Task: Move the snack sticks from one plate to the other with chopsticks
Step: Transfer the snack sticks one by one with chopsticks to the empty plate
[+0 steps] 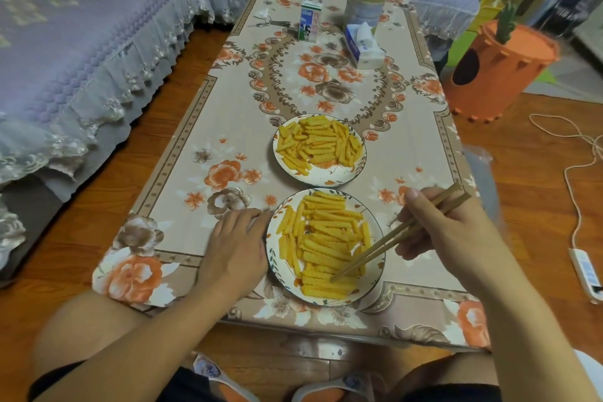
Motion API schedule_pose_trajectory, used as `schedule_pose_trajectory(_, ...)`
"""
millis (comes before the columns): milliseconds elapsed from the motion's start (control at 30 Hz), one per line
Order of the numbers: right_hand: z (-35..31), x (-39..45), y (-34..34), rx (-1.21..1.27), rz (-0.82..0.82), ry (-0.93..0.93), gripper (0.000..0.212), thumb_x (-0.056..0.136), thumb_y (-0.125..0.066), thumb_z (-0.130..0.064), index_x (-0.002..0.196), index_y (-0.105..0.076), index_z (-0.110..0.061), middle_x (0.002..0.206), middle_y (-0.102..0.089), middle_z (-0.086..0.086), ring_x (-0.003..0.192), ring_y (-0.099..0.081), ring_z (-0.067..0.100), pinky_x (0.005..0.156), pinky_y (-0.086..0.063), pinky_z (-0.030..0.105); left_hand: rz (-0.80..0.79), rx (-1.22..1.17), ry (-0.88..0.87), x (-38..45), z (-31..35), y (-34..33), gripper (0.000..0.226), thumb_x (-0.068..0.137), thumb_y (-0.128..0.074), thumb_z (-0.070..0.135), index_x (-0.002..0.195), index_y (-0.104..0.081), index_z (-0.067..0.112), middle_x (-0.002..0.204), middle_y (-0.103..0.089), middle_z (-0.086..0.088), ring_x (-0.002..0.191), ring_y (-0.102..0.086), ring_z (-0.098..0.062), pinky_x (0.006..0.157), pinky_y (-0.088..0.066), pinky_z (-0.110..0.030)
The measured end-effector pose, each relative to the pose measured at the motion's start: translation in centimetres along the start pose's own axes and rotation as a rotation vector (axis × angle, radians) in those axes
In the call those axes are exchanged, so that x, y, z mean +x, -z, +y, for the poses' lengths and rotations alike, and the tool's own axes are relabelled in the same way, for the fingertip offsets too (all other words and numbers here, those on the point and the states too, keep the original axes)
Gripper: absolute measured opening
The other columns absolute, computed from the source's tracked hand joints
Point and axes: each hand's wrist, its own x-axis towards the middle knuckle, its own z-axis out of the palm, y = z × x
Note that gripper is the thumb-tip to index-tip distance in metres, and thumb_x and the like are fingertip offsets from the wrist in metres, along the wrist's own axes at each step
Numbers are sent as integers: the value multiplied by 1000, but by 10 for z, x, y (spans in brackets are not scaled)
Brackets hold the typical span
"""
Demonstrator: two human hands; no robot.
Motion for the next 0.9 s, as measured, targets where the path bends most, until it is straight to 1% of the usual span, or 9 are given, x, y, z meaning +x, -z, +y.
schedule_pose_trajectory(67, -6, 4, 4, 26, 2, 12, 39, 104, -53, -25, 85, -65, 8, 69, -65, 32, 53, -68, 37, 52, -59, 42, 3, -2, -2, 0, 0, 1, 50, 97, -33, 35, 144, -49, 28, 134, -54, 5, 126, -44, -21, 105, -40, -41)
schedule_pose_trajectory(133, -18, 15, 9, 92, 64, 54, 38, 105, -51, -23, 85, -64, 6, 70, -65, 32, 52, -66, 35, 52, -59, 41, 1, 1, -5, -1, 1, 2, 50, 98, -32, 37, 144, -49, 29, 135, -53, 5, 126, -44, -20, 105, -40, -40)
schedule_pose_trajectory(267, -35, 65, 6, 124, 209, 213, 32, 107, -49, -25, 89, -67, -5, 74, -70, 13, 61, -71, 27, 61, -64, 35, 5, 8, -8, 0, 0, 2, 49, 97, -32, 38, 143, -50, 29, 134, -55, 5, 125, -45, -21, 104, -42, -42)
schedule_pose_trajectory(333, -37, 98, -6, 98, 213, 263, 31, 108, -48, -26, 92, -69, -9, 78, -73, 8, 68, -73, 26, 68, -65, 40, 1, 23, -5, 1, 0, 1, 49, 97, -34, 36, 142, -50, 29, 134, -55, 5, 125, -46, -21, 104, -43, -41)
schedule_pose_trajectory(400, -37, 129, -19, 74, 209, 286, 32, 108, -48, -28, 98, -70, -7, 83, -74, 15, 73, -75, 30, 74, -64, 50, 9, 26, -2, 0, -1, 0, 49, 96, -34, 35, 141, -52, 29, 133, -56, 6, 124, -47, -21, 103, -44, -41)
schedule_pose_trajectory(467, -41, 152, -30, 27, 218, 294, 34, 108, -49, -32, 101, -71, -8, 82, -74, 17, 73, -76, 29, 77, -63, 52, 15, 29, -3, 1, 0, 0, 49, 95, -33, 34, 140, -52, 29, 132, -56, 6, 123, -47, -20, 102, -44, -40)
schedule_pose_trajectory(667, -48, 181, -50, -105, 188, 335, 33, 107, -50, -38, 81, -69, -28, 72, -74, 15, 65, -74, 28, 77, -62, 54, 11, 27, 0, 2, -1, -1, 48, 97, -34, 37, 141, -50, 30, 133, -54, 8, 125, -46, -19, 105, -42, -38)
schedule_pose_trajectory(800, -47, 182, -53, -51, 216, 297, 35, 108, -49, -36, 83, -68, -20, 72, -73, 11, 61, -72, 25, 72, -63, 46, 17, 20, 9, 2, -1, -1, 47, 96, -37, 36, 141, -51, 31, 132, -55, 8, 124, -47, -18, 104, -43, -38)
schedule_pose_trajectory(900, -46, 178, -45, 12, 263, 261, 41, 108, -46, -37, 90, -68, -8, 76, -73, 19, 64, -73, 31, 72, -63, 47, 22, 10, 11, 2, 1, 2, 48, 96, -34, 36, 140, -53, 30, 131, -57, 8, 124, -48, -18, 104, -44, -39)
